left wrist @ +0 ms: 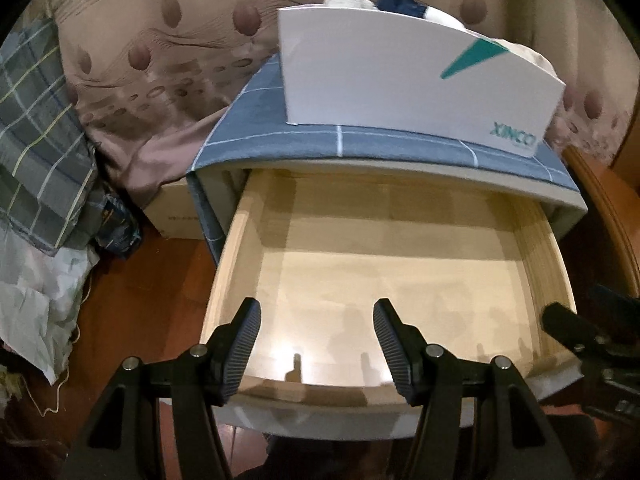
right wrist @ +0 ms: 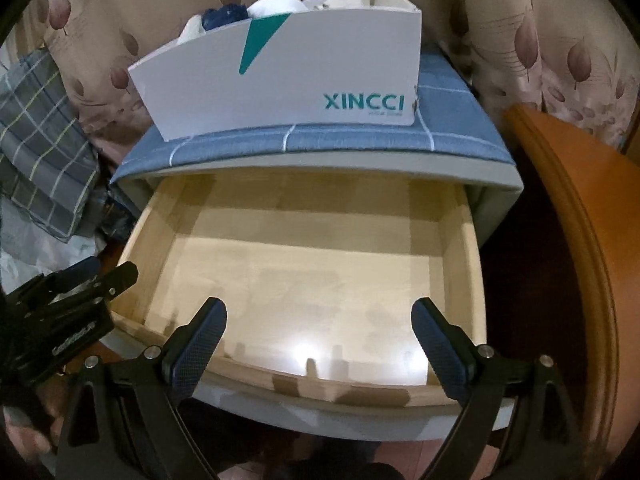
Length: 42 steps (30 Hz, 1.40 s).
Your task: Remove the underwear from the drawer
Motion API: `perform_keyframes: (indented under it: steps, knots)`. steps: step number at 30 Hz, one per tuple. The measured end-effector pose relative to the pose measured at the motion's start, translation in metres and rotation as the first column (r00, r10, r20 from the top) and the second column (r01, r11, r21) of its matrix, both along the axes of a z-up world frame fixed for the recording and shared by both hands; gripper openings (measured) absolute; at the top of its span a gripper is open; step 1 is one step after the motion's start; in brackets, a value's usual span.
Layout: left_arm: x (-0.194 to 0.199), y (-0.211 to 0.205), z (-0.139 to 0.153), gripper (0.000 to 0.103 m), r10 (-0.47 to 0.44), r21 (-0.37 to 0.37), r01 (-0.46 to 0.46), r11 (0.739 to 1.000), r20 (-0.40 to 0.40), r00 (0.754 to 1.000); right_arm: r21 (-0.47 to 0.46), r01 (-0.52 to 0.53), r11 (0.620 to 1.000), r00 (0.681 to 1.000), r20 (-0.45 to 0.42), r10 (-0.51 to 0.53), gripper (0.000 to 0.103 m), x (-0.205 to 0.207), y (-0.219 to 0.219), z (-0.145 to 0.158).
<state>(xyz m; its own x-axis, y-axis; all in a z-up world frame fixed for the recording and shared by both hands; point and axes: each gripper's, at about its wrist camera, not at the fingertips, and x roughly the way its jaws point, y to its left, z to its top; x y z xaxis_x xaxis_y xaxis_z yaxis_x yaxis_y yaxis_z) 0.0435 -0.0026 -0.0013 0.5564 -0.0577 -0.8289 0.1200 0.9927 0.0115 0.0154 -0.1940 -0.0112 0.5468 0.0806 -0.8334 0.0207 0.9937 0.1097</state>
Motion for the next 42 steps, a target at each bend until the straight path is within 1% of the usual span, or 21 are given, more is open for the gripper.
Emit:
perform_keyframes:
  steps: [3,6,11,15,20,42]
  knots:
    - [-0.002,-0.003,0.0,0.06,-0.007,0.003,0.007,1.0,0.002,1.0,0.004,-0.001,1.0,1.0,-0.016,0.001,0.092,-0.002,0.003,-0.01]
    - [-0.002,-0.004,-0.001,0.06,-0.011,0.003,0.011,1.0,-0.004,1.0,0.013,0.018,1.0,1.0,-0.003,-0.018,0.092,-0.002,0.002,-0.01]
    - [-0.002,-0.005,-0.001,0.06,-0.015,0.015,0.015,1.0,0.002,1.0,-0.008,0.019,1.0,1.0,-0.021,-0.02,0.092,-0.001,0.004,-0.015]
    - [0.0,-0.004,-0.002,0.06,-0.015,0.009,0.015,1.0,-0.003,1.0,-0.009,0.024,1.0,0.999,-0.025,-0.024,0.092,-0.001,0.002,-0.016]
    - [0.0,-0.004,-0.002,0.06,-0.014,0.012,0.014,1.0,-0.003,1.0,0.013,0.042,0.999,0.999,-0.035,-0.042,0.092,-0.001,-0.004,-0.019]
    - [-0.002,-0.005,-0.002,0.06,-0.013,0.027,0.013,1.0,-0.006,1.0,-0.008,0.041,0.999,0.998,-0.055,-0.041,0.092,0.002,-0.002,-0.022]
